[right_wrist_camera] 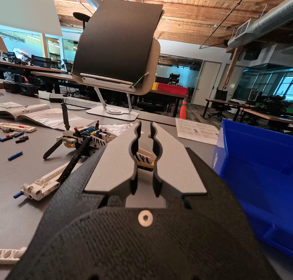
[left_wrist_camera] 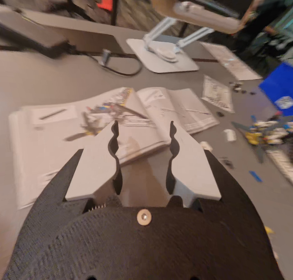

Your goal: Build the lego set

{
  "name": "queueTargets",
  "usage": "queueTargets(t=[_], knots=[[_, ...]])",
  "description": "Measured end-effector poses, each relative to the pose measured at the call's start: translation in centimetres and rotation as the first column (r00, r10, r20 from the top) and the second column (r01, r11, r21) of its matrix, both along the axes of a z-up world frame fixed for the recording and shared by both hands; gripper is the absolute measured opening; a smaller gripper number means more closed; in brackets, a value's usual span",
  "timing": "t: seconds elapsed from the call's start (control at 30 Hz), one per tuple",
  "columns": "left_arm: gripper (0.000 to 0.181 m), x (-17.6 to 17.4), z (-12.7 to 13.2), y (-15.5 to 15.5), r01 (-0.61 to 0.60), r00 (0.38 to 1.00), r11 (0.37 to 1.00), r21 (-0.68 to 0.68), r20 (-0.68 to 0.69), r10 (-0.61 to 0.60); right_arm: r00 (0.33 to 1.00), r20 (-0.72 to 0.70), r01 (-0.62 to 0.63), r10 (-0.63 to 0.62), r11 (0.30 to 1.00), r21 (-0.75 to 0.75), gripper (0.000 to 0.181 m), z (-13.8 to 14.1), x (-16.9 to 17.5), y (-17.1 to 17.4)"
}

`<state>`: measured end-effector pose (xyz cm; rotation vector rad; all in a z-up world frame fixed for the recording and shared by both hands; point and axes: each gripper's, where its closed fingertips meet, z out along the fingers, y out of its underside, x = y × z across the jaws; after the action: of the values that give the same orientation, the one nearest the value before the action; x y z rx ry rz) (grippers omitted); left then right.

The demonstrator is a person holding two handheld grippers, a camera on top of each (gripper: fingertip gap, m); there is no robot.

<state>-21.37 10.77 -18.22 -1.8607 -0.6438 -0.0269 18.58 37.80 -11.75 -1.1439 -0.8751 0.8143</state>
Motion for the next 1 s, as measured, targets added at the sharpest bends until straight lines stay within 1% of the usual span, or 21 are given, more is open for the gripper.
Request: queueTargets(t=[0.03, 0.07, 0.1, 0.17, 0.23, 0.27, 0.3, 0.37, 0.47, 0.5, 0.57, 0.7, 0.73, 0.77, 0.8, 0.9, 1.0], knots=[[0.063, 1.7, 0.7, 1.2, 0.046, 0.998, 0.998, 0.037, 0.051, -0.048, 1.0, -0.003, 0.0, 0.0, 1.0, 0.0, 0.01, 0.0, 0.0, 0.0], [0.062, 3.1, 1.3, 2.4, 0.082, 0.994, 0.995, 0.057, 0.07, -0.086, 1.0, -0.007, -0.001, 0.001, 1.0, -0.002, 0.01, 0.1, 0.1, 0.0], [0.062, 4.1, 1.4, 3.5, 0.111, 0.992, 0.993, 0.037, 0.058, -0.113, 1.0, -0.01, -0.003, 0.003, 1.0, -0.003, 0.01, 0.1, 0.1, 0.0], [0.065, 5.0, 0.5, 5.4, 0.119, 0.991, 0.988, -0.093, -0.056, -0.125, 1.0, -0.016, -0.009, 0.009, 1.0, -0.002, 0.009, 0.1, 0.2, -0.1], [0.067, 4.7, -1.3, 6.7, 0.071, 0.974, 0.966, -0.247, -0.19, -0.12, 1.0, -0.017, -0.017, 0.017, 1.0, -0.001, 0.009, 0.2, 0.1, -0.2], [0.069, 4.5, -2.2, 7.1, 0.042, 0.964, 0.949, -0.311, -0.237, -0.121, 1.0, -0.018, -0.022, 0.022, 1.0, 0.0, 0.009, 0.2, 0.1, -0.2], [0.07, 4.3, -3.0, 7.3, 0.018, 0.956, 0.934, -0.356, -0.267, -0.12, 1.0, -0.018, -0.026, 0.026, 1.0, 0.003, 0.009, 0.2, 0.1, -0.3], [0.069, 4.3, -4.2, 7.7, 0.005, 0.953, 0.919, -0.394, -0.278, -0.124, 0.999, -0.021, -0.032, 0.033, 0.999, 0.01, 0.009, 0.2, 0.1, -0.5], [0.065, 4.1, -5.0, 7.6, 0.007, 0.968, 0.914, -0.407, -0.227, -0.108, 0.999, -0.025, -0.036, 0.037, 0.999, 0.021, 0.007, 0.3, 0.1, -0.7], [0.051, 4.1, -5.1, 7.5, 0.014, 0.974, 0.916, -0.402, -0.202, -0.104, 0.999, -0.024, -0.038, 0.038, 0.999, 0.022, 0.007, 0.3, 0.1, -0.7], [0.04, 4.1, -5.6, 7.3, 0.028, 0.979, 0.909, -0.416, -0.173, -0.109, 0.999, -0.018, -0.04, 0.041, 0.999, 0.023, 0.007, 0.2, 0.0, -0.8], [0.031, 3.9, -5.8, 7.1, 0.015, 0.969, 0.897, -0.441, -0.215, -0.122, 0.999, -0.009, -0.039, 0.039, 0.999, 0.027, 0.007, 0.1, -0.2, -0.8], [0.024, 3.9, -5.7, 7.1, 0.014, 0.968, 0.9, -0.436, -0.22, -0.122, 0.999, -0.006, -0.038, 0.038, 0.999, 0.029, 0.007, 0.1, -0.2, -0.8], [0.013, 4.0, -5.7, 7.1, 0.013, 0.968, 0.901, -0.434, -0.22, -0.12, 0.999, -0.004, -0.037, 0.037, 0.999, 0.031, 0.007, 0.0, -0.2, -0.8], [0.01, 3.9, -5.7, 7.1, 0.013, 0.97, 0.902, -0.432, -0.215, -0.117, 0.999, -0.001, -0.036, 0.036, 0.999, 0.033, 0.007, 0.0, -0.3, -0.9], [0.002, 3.6, -5.2, 6.9, 0.013, 0.98, 0.924, -0.381, -0.177, -0.086, 0.999, 0.006, -0.032, 0.031, 0.999, 0.042, 0.007, 0.0, -0.4, -0.9], [0.0, 2.9, -4.2, 6.5, 0.014, 0.995, 0.963, -0.267, -0.089, -0.039, 1.0, 0.015, -0.028, 0.027, 0.998, 0.054, 0.007, -0.1, -0.5, -1.1]])
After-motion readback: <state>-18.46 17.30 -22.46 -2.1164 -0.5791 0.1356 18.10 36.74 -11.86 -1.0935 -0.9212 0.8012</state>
